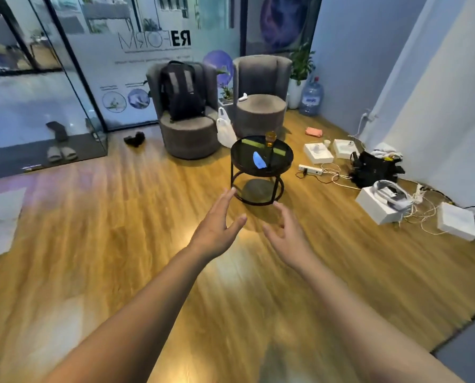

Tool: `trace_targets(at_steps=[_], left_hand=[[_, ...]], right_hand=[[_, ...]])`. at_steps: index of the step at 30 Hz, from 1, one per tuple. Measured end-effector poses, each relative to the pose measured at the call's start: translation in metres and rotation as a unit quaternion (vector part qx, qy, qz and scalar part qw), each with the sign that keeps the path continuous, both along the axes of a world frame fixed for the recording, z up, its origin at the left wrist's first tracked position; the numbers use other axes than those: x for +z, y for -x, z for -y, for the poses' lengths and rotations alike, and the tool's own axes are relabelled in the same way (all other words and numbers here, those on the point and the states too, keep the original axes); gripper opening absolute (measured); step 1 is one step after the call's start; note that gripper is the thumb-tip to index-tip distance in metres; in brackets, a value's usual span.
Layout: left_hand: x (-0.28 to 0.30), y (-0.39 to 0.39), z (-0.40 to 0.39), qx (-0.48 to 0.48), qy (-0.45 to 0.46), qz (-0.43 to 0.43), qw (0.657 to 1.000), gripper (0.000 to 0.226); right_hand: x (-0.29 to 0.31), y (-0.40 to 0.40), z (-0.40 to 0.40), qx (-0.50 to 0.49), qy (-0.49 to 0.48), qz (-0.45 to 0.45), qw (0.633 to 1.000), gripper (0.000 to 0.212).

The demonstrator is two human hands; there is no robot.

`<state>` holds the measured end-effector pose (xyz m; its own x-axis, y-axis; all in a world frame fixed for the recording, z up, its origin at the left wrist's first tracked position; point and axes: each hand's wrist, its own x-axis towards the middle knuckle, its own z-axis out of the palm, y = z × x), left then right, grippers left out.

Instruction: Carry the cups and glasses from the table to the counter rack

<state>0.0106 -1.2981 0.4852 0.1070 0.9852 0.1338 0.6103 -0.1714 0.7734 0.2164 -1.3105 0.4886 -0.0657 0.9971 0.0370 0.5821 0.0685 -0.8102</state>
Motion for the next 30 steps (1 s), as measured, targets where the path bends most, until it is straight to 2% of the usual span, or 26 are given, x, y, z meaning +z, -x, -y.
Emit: trace_targets(at_steps=[4,9,13,17,23,26,30], left_hand=[[0.021,-0.004,-0.101,-0.034,0.010,0.012,0.999,0.074],[0.036,-0.017,-0.265,-0.058,0.037,0.003,0.998,0.079],[0.035,-0.032,-0.398,-0.060,0.055,-0.003,0.997,0.078],[0.035,-0.051,-0.531,-0.028,0.104,0.062,0.992,0.074],[0.015,-0.080,-0.702,0.045,0.128,0.144,0.980,0.054],[-0.009,-0.093,-0.769,0.049,0.152,0.134,0.978,0.050],[-0.055,-0.111,-0.847,0.064,0.191,0.135,0.970,0.045]], right_hand=[[0.020,0.002,-0.081,-0.035,0.000,0.006,0.999,0.066],[0.037,-0.007,-0.220,-0.055,-0.005,0.025,0.998,0.070],[0.035,-0.030,-0.345,-0.022,0.016,0.054,0.998,0.074],[0.043,-0.066,-0.479,-0.017,0.050,0.061,0.997,0.072],[0.038,-0.109,-0.656,-0.057,0.078,0.013,0.995,0.059],[0.010,-0.119,-0.727,-0.077,0.088,-0.014,0.993,0.051],[-0.047,-0.126,-0.811,-0.133,0.110,-0.103,0.980,0.037]])
